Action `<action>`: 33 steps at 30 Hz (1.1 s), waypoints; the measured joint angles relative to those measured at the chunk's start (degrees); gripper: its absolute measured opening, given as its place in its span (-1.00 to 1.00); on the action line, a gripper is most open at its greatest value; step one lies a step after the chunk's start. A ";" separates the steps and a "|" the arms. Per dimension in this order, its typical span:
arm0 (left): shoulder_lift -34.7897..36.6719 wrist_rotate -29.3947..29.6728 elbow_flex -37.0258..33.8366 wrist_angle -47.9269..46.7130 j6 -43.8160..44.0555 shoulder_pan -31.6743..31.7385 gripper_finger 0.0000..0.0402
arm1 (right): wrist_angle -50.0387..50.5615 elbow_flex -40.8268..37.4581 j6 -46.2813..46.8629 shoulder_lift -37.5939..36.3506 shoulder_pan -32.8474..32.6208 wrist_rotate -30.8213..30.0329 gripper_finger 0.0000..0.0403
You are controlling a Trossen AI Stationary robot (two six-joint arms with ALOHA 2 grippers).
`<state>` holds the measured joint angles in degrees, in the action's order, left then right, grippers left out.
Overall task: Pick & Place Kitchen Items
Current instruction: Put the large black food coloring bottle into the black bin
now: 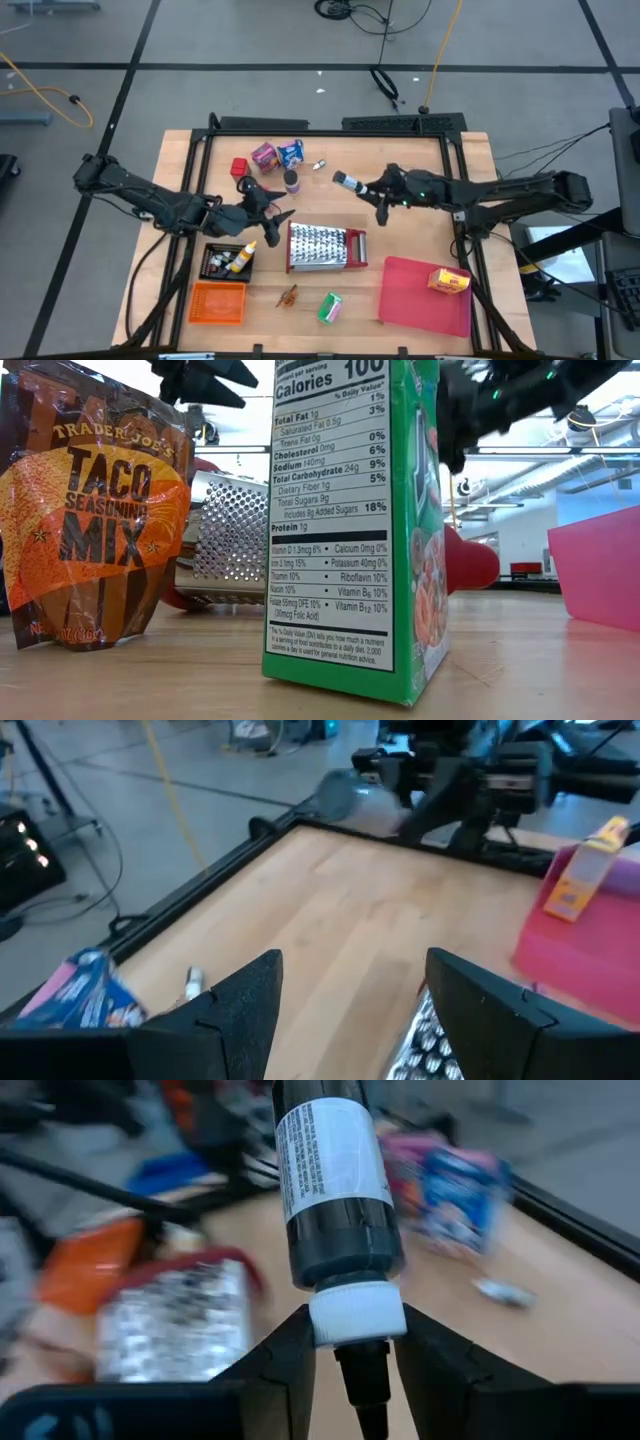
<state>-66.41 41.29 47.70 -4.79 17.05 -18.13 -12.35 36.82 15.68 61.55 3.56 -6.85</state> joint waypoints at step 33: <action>-29.42 -32.55 0.76 66.54 -12.12 11.32 0.25 | -13.02 0.07 -6.97 0.22 -12.68 1.94 -0.46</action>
<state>-95.84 8.74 48.47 61.75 4.92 -6.81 -25.36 36.88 8.71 61.77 -9.13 -4.91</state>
